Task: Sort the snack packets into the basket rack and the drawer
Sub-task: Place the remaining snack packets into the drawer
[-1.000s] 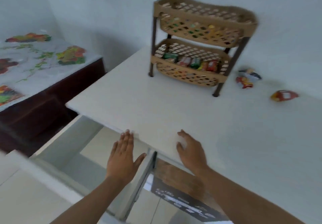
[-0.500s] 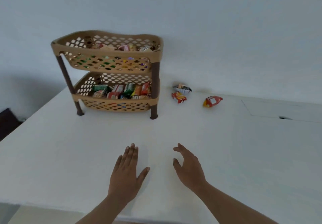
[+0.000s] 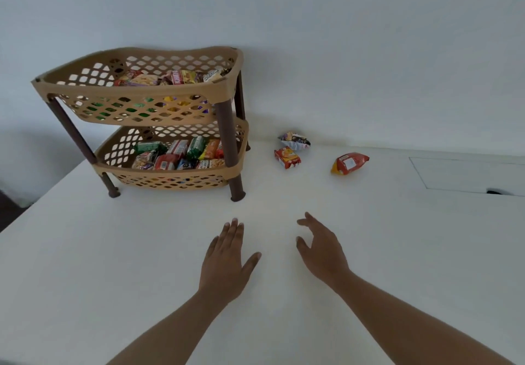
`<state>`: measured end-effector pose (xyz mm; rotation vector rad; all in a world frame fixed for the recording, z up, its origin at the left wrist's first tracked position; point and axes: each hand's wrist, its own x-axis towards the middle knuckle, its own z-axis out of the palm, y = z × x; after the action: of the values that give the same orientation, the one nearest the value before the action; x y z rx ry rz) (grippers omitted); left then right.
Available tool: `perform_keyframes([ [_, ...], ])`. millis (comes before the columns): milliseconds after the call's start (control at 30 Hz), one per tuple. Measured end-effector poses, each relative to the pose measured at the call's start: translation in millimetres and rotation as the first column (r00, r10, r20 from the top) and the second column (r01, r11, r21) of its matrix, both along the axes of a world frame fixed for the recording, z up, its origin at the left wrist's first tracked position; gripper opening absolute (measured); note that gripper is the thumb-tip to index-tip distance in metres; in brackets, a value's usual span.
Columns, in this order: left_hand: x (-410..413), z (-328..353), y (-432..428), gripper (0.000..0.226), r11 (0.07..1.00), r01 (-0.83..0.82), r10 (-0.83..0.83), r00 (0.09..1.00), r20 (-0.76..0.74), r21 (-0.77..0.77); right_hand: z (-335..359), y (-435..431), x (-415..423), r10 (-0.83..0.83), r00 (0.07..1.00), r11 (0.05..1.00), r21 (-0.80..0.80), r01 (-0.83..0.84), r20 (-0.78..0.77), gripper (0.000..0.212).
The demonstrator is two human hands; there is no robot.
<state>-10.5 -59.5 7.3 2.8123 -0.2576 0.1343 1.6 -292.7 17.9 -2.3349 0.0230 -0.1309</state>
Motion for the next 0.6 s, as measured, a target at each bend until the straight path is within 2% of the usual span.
perform_keyframes([
  [200,47,10,-33,0.077,0.998,0.058,-0.058,0.998,0.013,0.01,9,-27,28,-0.048,0.999,0.998,-0.029,0.049,0.012,0.041],
  [333,83,20,-57,0.071,0.996,0.081,-0.082,0.996,0.029,0.038,21,-50,60,-0.089,0.996,0.991,-0.101,0.091,0.022,0.051],
  [500,134,35,-87,0.071,0.995,0.063,-0.061,0.998,0.029,-0.073,41,-81,109,-0.093,0.996,0.968,-0.232,0.093,0.008,0.063],
  [600,163,33,-102,0.073,0.981,-0.013,0.004,0.999,-0.047,-0.193,49,-100,139,-0.173,0.985,0.964,-0.208,0.164,-0.022,0.073],
])
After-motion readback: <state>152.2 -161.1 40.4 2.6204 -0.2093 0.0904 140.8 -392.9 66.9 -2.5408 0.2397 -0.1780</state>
